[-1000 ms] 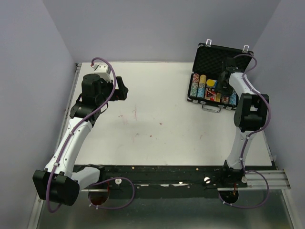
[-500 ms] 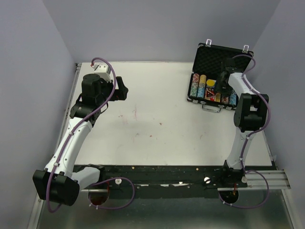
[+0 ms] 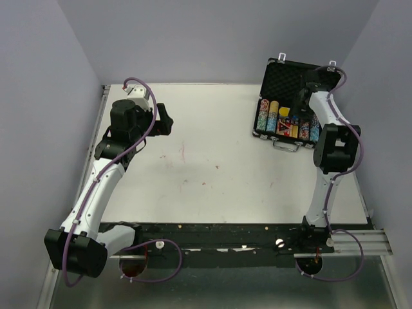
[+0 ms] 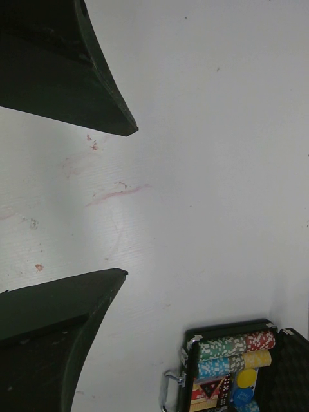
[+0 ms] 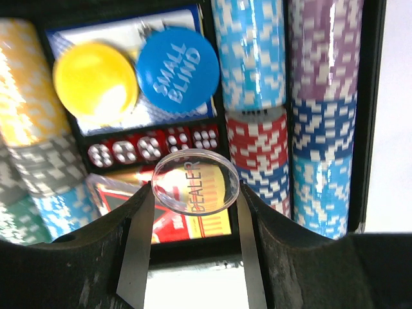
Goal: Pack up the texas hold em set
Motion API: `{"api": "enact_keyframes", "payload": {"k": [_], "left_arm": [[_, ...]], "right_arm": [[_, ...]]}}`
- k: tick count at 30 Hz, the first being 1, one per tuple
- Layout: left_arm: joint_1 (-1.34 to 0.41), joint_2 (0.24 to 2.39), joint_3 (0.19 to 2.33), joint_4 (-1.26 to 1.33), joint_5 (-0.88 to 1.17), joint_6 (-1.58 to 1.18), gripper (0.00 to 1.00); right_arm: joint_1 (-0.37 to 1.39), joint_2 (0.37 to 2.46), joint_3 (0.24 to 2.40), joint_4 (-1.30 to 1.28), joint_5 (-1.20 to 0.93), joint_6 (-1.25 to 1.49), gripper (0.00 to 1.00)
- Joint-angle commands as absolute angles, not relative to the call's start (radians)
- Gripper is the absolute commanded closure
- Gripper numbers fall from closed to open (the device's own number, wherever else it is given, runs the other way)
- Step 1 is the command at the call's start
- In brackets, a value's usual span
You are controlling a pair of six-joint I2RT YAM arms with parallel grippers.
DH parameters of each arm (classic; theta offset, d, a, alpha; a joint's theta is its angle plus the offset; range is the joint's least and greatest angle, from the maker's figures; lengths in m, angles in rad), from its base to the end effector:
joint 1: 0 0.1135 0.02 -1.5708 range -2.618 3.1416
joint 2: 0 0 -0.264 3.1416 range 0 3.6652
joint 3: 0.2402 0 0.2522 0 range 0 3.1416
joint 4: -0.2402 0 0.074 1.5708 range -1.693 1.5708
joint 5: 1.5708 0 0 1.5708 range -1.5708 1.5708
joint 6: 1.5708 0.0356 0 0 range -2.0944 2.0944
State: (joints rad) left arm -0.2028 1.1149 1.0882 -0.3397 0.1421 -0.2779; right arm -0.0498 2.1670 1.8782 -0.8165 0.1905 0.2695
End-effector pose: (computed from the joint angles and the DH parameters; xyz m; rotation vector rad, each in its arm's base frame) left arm 0.2460 -0.0557 0.3648 0.0222 1.9605 -0.4558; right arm 0.4681 -0.0301 0.2223 0.4811 2.6099 -0.1830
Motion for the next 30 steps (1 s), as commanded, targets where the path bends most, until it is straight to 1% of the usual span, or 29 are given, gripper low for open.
{"api": "enact_keyframes", "payload": {"k": [1, 6, 19, 25, 26, 30], "left_arm": [[-0.196, 1.111, 1.12, -0.35, 0.121, -0.265, 0.01], [-0.196, 1.112, 1.12, -0.35, 0.121, -0.265, 0.01], [-0.195, 1.114, 1.12, -0.35, 0.121, -0.264, 0.01], [-0.196, 1.111, 1.12, -0.35, 0.121, -0.264, 0.01], [-0.195, 1.111, 1.118, -0.348, 0.121, -0.264, 0.01], [-0.195, 1.109, 1.12, -0.35, 0.121, -0.264, 0.01]], "right_arm": [[-0.06, 2.235, 2.014, -0.867, 0.209, 0.273, 0.57], [-0.06, 2.316, 2.103, -0.905, 0.193, 0.272, 0.57], [-0.063, 2.313, 2.016, -0.903, 0.156, 0.262, 0.54], [-0.06, 2.338, 2.037, -0.934, 0.172, 0.258, 0.46], [-0.061, 2.338, 2.039, -0.933, 0.173, 0.258, 0.44], [-0.06, 2.33, 2.039, -0.927, 0.175, 0.255, 0.28]]}}
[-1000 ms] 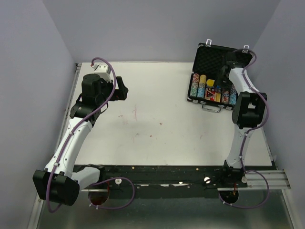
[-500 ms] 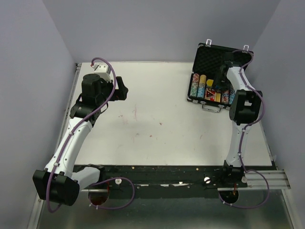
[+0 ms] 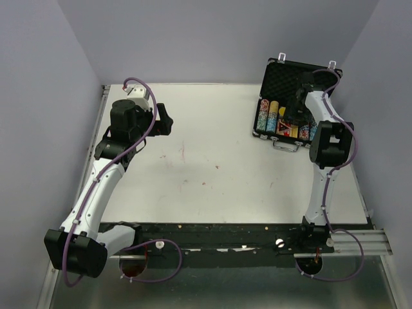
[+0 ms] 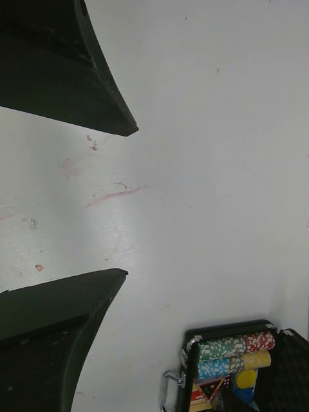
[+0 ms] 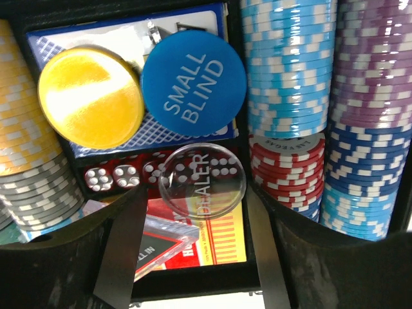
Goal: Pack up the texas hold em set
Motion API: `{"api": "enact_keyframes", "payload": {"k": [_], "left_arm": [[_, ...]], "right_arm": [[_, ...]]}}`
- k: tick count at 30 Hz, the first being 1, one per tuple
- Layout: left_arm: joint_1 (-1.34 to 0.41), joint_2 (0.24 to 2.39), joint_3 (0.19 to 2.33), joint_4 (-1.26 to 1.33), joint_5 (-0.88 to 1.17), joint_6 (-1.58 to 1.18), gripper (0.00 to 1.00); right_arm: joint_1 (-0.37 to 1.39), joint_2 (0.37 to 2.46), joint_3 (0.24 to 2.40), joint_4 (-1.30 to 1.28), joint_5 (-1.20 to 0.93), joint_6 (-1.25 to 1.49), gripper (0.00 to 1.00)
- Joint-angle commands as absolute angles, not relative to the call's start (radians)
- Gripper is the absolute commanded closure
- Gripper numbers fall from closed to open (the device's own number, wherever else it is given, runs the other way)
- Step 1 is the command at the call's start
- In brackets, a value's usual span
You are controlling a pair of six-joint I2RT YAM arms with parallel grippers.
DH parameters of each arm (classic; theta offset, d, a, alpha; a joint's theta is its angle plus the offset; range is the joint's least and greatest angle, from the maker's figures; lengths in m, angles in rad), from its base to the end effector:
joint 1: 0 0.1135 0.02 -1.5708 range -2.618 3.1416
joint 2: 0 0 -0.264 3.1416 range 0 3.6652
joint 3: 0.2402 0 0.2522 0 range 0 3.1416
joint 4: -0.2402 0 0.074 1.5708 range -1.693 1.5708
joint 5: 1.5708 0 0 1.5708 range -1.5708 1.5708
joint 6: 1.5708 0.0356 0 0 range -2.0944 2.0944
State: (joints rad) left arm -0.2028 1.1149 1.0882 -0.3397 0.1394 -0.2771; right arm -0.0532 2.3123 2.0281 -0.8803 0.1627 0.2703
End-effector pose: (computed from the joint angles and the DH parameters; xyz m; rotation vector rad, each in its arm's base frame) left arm 0.2461 -0.0557 0.3648 0.0212 1.9603 -0.4527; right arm 0.4924 -0.0320 0.1968 0.4825 2.6736 -0.1596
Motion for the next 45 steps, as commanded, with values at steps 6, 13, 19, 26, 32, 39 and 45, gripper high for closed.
{"api": "enact_keyframes", "payload": {"k": [6, 13, 19, 26, 32, 39, 45], "left_arm": [[-0.196, 1.106, 1.12, -0.35, 0.121, -0.264, 0.01], [-0.195, 1.108, 1.12, -0.35, 0.118, -0.264, 0.01], [-0.196, 1.106, 1.118, -0.347, 0.118, -0.264, 0.01], [-0.195, 1.095, 1.111, -0.337, 0.117, -0.261, 0.01], [-0.196, 1.098, 1.108, -0.336, 0.104, -0.256, 0.01], [-0.195, 1.103, 1.103, -0.331, 0.094, -0.252, 0.01], [-0.196, 1.108, 1.101, -0.328, 0.091, -0.247, 0.01]], "right_arm": [[-0.06, 2.309, 2.043, -0.928, 0.184, 0.242, 0.21], [-0.06, 2.198, 2.042, -0.92, 0.161, 0.222, 0.22], [-0.061, 2.056, 2.013, -0.925, 0.186, 0.198, 0.22], [-0.078, 2.014, 2.146, -0.913, 0.184, 0.187, 0.22], [-0.146, 2.062, 2.325, -0.819, -0.039, 0.248, 0.25], [-0.184, 2.117, 2.345, -0.554, -0.256, 0.322, 0.3], [-0.21, 2.229, 2.404, -0.384, -0.426, 0.416, 0.31]]}}
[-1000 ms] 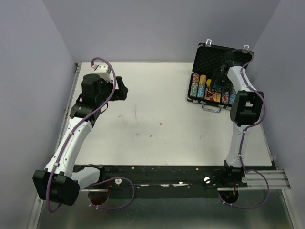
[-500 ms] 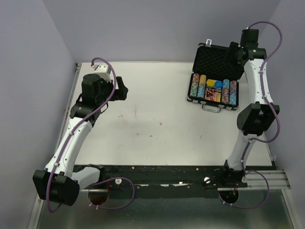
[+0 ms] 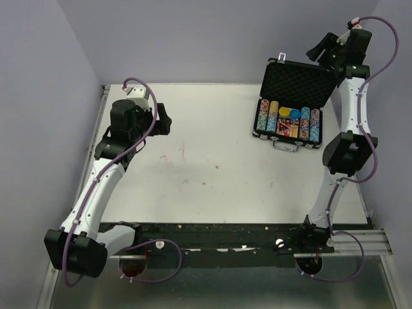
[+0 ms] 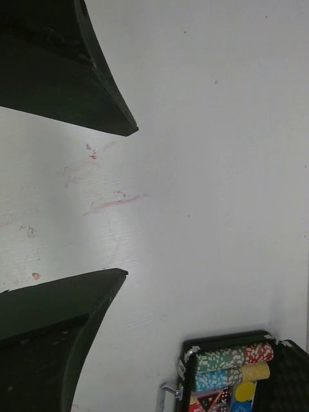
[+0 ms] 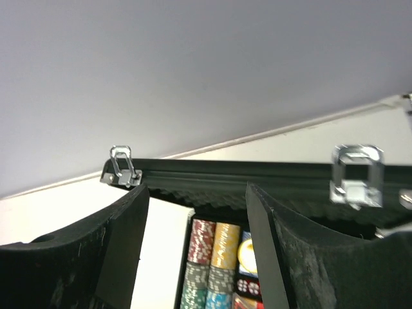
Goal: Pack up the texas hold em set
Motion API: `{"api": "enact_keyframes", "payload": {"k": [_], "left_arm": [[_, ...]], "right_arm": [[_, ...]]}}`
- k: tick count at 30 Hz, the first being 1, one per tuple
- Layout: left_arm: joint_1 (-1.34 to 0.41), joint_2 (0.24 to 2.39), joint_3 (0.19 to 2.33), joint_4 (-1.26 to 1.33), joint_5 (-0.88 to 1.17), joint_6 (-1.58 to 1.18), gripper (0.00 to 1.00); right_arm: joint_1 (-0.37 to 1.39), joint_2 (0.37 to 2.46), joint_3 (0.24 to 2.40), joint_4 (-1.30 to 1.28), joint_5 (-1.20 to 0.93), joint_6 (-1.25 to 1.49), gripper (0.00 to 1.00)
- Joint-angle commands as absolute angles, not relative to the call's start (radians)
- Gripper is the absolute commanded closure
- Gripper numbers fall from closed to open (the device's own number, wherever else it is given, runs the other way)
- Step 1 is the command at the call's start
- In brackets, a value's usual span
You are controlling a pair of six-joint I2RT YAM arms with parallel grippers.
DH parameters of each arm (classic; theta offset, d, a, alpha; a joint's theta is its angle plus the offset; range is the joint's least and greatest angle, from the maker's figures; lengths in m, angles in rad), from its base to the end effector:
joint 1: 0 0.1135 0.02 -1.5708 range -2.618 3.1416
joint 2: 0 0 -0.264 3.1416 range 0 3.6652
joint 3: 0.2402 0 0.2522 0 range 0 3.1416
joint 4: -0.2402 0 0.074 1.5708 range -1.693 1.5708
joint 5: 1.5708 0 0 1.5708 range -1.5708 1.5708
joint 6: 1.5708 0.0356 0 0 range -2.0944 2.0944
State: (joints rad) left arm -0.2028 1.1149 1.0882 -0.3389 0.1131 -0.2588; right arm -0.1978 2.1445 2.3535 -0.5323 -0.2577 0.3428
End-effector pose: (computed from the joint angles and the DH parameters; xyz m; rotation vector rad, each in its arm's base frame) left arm 0.2464 -0.0548 0.3649 0.0214 1.9565 -0.4154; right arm 0.4854 -0.0880 0.4103 0.3347 1.8677 0.3426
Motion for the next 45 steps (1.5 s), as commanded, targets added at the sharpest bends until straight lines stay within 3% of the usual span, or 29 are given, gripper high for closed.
{"api": "enact_keyframes", "payload": {"k": [1, 9, 25, 37, 45], "left_arm": [[-0.195, 1.108, 1.101, -0.327, 0.091, -0.245, 0.01], [-0.196, 1.106, 1.101, -0.328, 0.087, -0.244, 0.01], [-0.196, 1.106, 1.101, -0.328, 0.087, -0.247, 0.01], [-0.196, 1.104, 1.103, -0.327, 0.097, -0.253, 0.01], [-0.196, 1.092, 1.097, -0.321, 0.1, -0.261, 0.01]], "right_arm": [[-0.21, 2.246, 2.42, -0.374, -0.439, 0.425, 0.31], [-0.209, 2.284, 2.384, -0.365, -0.45, 0.39, 0.32], [-0.209, 2.336, 2.399, -0.762, -0.302, 0.181, 0.29], [-0.21, 2.047, 2.018, -0.733, -0.322, 0.232, 0.29], [-0.209, 1.783, 1.67, -0.634, -0.203, 0.256, 0.3]]}}
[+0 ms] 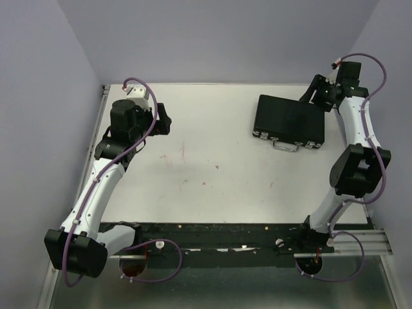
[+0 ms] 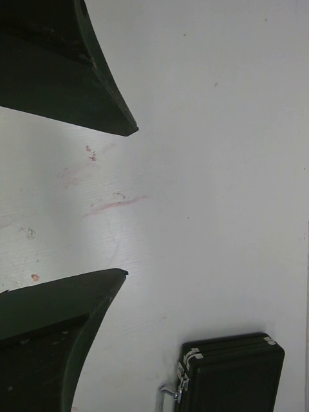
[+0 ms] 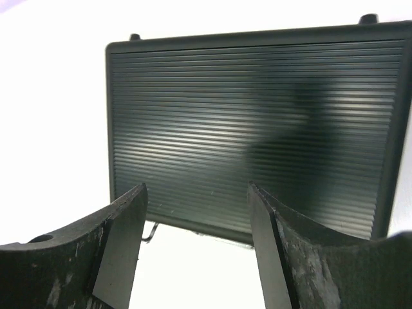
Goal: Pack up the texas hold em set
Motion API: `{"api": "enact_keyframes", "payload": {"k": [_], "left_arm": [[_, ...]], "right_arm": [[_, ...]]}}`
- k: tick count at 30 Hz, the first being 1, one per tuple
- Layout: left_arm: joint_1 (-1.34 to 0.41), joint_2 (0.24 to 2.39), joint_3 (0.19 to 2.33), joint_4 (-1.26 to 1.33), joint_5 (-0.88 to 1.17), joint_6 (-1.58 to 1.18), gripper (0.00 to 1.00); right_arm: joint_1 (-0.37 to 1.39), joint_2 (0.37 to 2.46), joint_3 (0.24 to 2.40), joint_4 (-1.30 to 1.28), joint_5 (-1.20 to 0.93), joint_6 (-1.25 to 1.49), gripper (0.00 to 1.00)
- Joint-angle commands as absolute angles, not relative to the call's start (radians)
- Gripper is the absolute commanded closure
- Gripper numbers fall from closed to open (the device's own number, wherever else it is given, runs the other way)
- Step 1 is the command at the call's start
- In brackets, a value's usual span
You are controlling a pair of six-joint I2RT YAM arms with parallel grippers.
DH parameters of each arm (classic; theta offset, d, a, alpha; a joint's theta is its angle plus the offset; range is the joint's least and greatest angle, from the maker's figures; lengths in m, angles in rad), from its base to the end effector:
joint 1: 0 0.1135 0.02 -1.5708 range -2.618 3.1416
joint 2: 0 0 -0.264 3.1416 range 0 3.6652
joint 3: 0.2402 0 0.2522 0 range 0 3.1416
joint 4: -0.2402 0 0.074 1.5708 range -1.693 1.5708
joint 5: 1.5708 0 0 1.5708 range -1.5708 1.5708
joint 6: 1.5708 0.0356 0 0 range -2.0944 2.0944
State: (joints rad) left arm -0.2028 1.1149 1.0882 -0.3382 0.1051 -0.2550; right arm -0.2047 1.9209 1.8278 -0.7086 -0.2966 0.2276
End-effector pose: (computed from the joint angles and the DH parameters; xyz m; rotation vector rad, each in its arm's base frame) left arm 0.2465 -0.0545 0.3649 0.0198 1.9550 -0.4053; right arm 0.4282 -0.0783 0.3208 0.3657 2.3286 0.3624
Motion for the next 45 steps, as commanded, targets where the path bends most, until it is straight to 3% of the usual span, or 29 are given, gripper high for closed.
{"api": "enact_keyframes", "payload": {"k": [1, 6, 10, 23, 45], "left_arm": [[-0.195, 1.092, 1.097, -0.321, 0.1, -0.262, 0.01], [-0.196, 1.092, 1.094, -0.316, 0.114, -0.271, 0.01], [-0.196, 1.092, 1.092, -0.313, 0.124, -0.278, 0.01], [-0.196, 1.088, 1.094, -0.314, 0.117, -0.275, 0.01], [-0.196, 1.088, 1.094, -0.314, 0.124, -0.278, 0.01]], "right_arm": [[-0.209, 1.731, 1.601, -0.603, -0.174, 0.268, 0.31], [-0.209, 1.542, 1.278, -0.442, 0.032, 0.328, 0.44], [-0.222, 1.463, 1.122, -0.368, 0.058, 0.344, 0.49], [-0.255, 1.545, 1.103, -0.33, 0.006, 0.331, 0.57], [-0.255, 1.568, 0.979, -0.285, 0.006, 0.377, 0.61]]}}
